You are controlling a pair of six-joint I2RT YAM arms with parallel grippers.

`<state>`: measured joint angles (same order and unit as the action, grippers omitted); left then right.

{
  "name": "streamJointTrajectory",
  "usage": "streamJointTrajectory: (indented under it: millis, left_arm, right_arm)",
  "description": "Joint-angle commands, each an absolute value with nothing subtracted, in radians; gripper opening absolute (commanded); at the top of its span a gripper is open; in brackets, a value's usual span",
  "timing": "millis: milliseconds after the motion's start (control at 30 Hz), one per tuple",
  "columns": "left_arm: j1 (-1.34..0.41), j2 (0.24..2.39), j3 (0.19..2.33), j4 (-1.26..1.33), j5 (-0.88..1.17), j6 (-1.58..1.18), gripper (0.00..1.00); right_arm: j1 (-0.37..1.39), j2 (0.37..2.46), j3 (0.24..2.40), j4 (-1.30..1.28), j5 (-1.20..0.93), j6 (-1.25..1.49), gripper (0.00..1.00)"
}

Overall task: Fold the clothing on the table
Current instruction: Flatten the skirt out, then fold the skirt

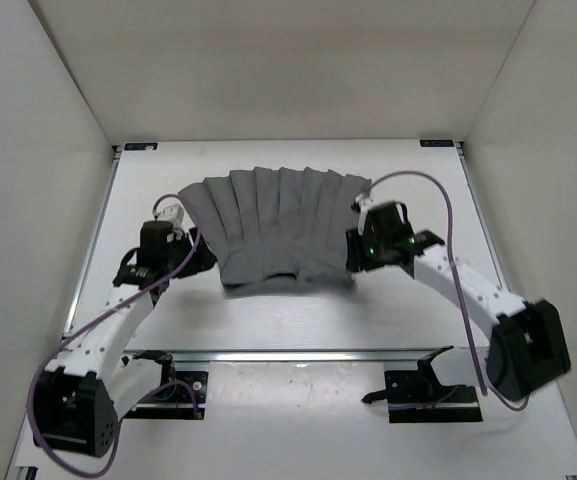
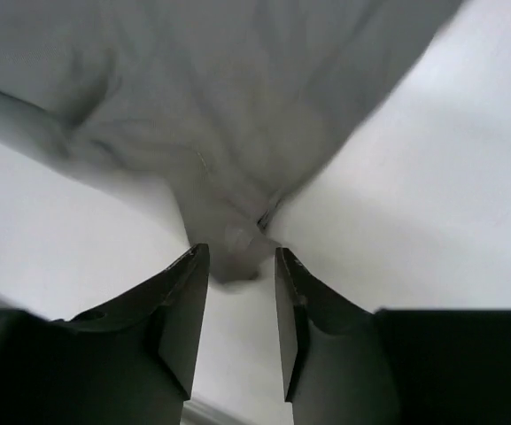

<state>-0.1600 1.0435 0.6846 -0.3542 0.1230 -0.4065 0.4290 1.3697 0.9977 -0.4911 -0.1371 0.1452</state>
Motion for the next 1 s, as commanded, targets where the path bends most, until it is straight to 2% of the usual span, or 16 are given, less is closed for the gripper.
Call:
streamJointTrajectory:
  millis: [0,133,300,567,800,867,967]
  left_arm:
    - [-0.173,0.855,0.614,-0.455,0.164,-0.459,0.72]
    - [-0.181,0.735,0.504,-0.468,0.176,-0.515,0.72]
    - [-0.233,0.799,0.449,-0.43,0.17,-0.56,0.71]
    - [-0.261,0.913,0.354,-0.246,0.157,-0.695,0.73]
    - [-0.285,0.986,0.339,-0.123,0.144,-0.772,0.7]
    - [-0.29,1.015,0.336,-0.104,0.156,-0.779,0.69]
    - [-0.29,1.049,0.33,-0.061,0.169,-0.808,0.6]
  right_arm:
    - [0.472,1.108,0.82,-0.377,-0.112,0.265,0.33]
    - [0.378,0.964,0.652,-0.344,-0.204,0.321,0.43]
    - [0.363,1.029,0.612,-0.316,-0.207,0.327,0.52]
    - [0.38,1.158,0.554,-0.255,-0.21,0.483,0.52]
    - [0.342,1.223,0.512,-0.236,-0.255,0.502,0.53]
    - [0.334,1.227,0.486,-0.184,-0.284,0.523,0.52]
    - [0.321,1.253,0.465,-0.138,-0.333,0.532,0.51]
